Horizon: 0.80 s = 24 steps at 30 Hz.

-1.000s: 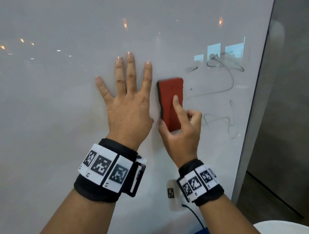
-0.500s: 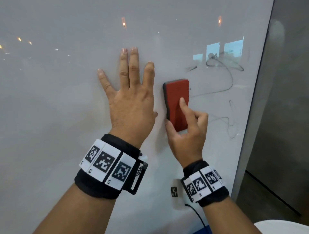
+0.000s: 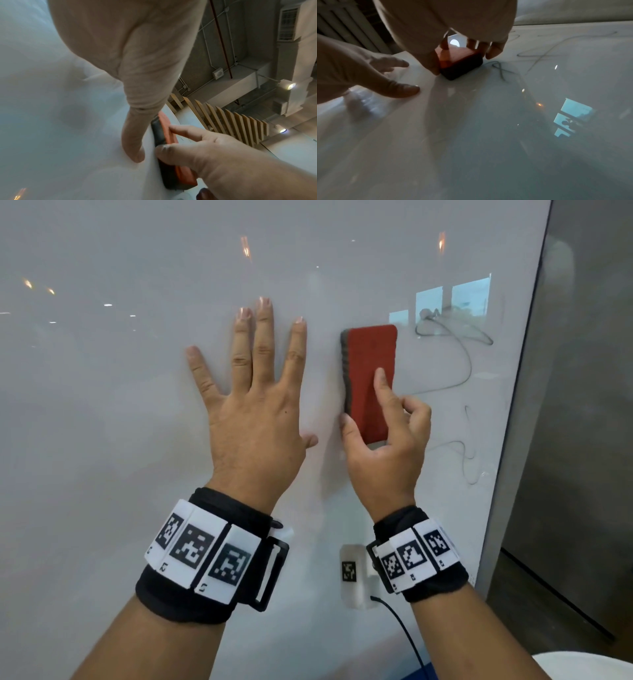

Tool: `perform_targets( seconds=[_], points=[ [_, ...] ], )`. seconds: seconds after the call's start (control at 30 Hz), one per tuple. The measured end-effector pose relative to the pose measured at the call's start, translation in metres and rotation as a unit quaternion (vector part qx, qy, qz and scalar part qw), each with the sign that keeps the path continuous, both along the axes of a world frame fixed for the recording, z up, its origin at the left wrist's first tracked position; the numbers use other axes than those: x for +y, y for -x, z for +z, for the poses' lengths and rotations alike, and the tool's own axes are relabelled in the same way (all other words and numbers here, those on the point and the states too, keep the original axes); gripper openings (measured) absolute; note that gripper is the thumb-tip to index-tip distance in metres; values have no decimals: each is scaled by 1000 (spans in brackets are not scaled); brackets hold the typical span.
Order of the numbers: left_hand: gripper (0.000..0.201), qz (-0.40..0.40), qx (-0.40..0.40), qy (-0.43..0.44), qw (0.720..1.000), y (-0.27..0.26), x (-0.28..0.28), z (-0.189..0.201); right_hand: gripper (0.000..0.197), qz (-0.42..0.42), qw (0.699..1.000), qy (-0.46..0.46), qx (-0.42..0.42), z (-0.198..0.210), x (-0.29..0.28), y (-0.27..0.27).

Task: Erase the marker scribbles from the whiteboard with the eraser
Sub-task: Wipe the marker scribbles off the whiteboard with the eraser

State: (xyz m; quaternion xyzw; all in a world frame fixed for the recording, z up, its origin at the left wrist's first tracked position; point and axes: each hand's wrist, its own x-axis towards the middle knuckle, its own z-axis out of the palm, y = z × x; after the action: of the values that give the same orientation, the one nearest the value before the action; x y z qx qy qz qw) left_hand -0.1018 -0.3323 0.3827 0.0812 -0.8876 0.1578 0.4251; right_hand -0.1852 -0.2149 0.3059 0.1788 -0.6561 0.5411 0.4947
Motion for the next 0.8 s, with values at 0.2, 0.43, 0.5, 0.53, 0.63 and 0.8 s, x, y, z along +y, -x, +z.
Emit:
perform_targets(
  seconds=[0.2,0.43,0.5,0.53,0.63,0.8],
  points=[
    [131,0,2,-3,1000,0,0,-1,61,-27,989,-142,39,-7,11,-5],
    [129,17,-6,-13,1000,1,12,0,62,-6,997,-73,16,-3,11,-4],
    [129,18,-4,-13,1000,2,14,0,63,-6,994,-104,21,-6,13,-6],
    [129,19,-4,-13,1000,2,15,0,63,-13,995,-100,18,-6,14,-4],
    [130,16,-7,-13,1000,2,14,1,64,-26,999,-43,-4,-1,8,0],
    [124,10,-12,-13,1000,1,13,1,62,0,999,-40,7,-13,-12,-17]
  ],
)
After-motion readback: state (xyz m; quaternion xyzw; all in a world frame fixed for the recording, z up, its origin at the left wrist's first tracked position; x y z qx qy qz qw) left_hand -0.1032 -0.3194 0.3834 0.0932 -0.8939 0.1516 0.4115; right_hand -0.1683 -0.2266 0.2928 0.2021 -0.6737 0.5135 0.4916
